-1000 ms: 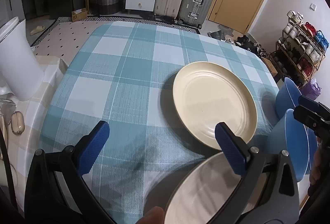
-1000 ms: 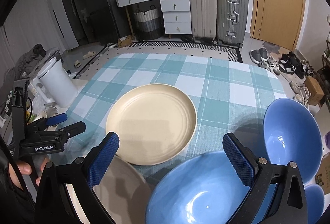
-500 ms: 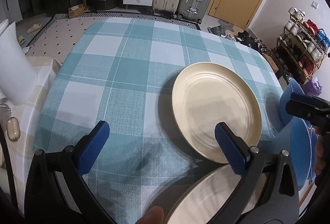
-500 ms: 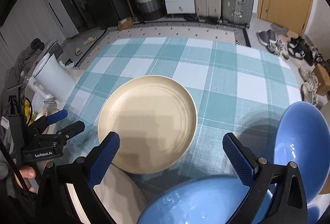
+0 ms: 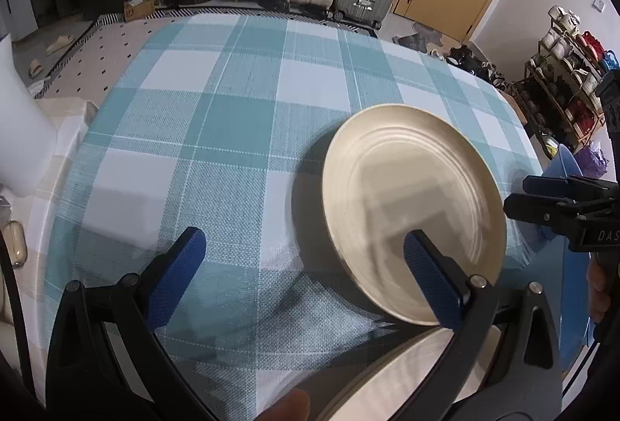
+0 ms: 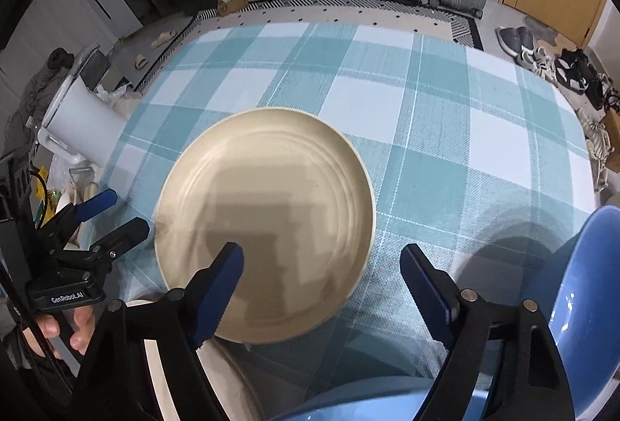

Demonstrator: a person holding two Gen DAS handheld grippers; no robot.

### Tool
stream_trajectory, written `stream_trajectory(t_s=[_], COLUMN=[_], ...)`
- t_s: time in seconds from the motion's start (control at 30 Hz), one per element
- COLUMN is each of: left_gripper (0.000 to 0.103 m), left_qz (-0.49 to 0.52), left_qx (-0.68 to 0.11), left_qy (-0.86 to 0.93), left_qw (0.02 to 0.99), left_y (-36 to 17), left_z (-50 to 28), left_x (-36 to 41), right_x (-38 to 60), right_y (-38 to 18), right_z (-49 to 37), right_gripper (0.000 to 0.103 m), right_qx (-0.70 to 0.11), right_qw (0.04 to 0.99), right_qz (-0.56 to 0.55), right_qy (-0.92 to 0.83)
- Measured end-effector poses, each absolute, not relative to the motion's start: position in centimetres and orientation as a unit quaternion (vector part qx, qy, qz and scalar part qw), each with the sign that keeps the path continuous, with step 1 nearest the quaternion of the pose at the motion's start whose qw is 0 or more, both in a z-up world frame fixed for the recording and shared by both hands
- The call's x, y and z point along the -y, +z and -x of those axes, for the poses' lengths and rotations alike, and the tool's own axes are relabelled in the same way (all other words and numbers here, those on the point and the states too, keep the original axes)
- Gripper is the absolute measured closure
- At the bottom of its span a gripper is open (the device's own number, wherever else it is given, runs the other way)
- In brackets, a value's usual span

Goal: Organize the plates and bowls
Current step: 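Close the right tool on the plate rim while the left tool grips the rim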

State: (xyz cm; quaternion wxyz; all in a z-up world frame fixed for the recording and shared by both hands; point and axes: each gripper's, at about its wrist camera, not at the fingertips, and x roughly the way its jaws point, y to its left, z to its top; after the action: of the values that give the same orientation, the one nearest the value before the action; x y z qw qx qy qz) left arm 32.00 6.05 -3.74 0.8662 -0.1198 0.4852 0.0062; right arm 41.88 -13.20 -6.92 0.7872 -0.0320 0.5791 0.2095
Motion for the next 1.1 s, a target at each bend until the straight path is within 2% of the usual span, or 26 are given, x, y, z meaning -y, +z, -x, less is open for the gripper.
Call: stream_trajectory(t_s=[0.07,0.17,0.27,0.33,0.47,0.53,0.67,0.9,1.1], left_gripper=[0.001,0.001,0.007,0.016,0.026,0.036,0.047,0.082,0.085], left_qz=[0.124,0.126,0.128,0.129,0.128,0.125,0.122,0.115,0.095], left_qx=[-0.491,-0.496,-0.500,-0.503,-0.508,-0.510,-0.510,-0.511,-0.507], left_qy=[0.004,0.001,-0.005,-0.007,-0.016,-0.018,-0.027,-0.053,-0.044], left_qw=[0.862,0.859,0.857,0.854,0.851,0.851,0.851,0.850,0.856], left_y=[-4.2,-4.7,-5.1,-5.4,-5.8,-6.0,-6.1,-6.3,-6.2], left_z=[-32.3,-32.6,-32.8,-32.9,-32.9,-33.0,-32.9,-32.7,-32.5], left_x=[-6.1,-6.0,-5.9,-5.9,-5.5,-5.3,-4.9,-3.7,-3.0], right_x=[13.1,13.3,13.4,13.4,13.2,13.1,13.4,13.8,13.9], right_y=[-7.5,-8.1,-8.6,-8.6,-9.1,-9.3,-9.3,-9.3,-9.4], right_z=[-42.2,-42.5,-42.7,-42.7,-42.9,-42.9,-42.8,-42.5,-42.4], right_gripper=[0.030,0.030,0.030,0.033,0.046,0.052,0.066,0.077,0.083], right_qx=[-0.589,-0.596,-0.602,-0.602,-0.606,-0.608,-0.607,-0.604,-0.600], right_qw=[0.781,0.777,0.774,0.773,0.769,0.768,0.772,0.777,0.781], right_qz=[0.037,0.036,0.038,0.038,0.036,0.037,0.039,0.039,0.044], right_qy=[0.204,0.199,0.195,0.197,0.201,0.197,0.182,0.172,0.167])
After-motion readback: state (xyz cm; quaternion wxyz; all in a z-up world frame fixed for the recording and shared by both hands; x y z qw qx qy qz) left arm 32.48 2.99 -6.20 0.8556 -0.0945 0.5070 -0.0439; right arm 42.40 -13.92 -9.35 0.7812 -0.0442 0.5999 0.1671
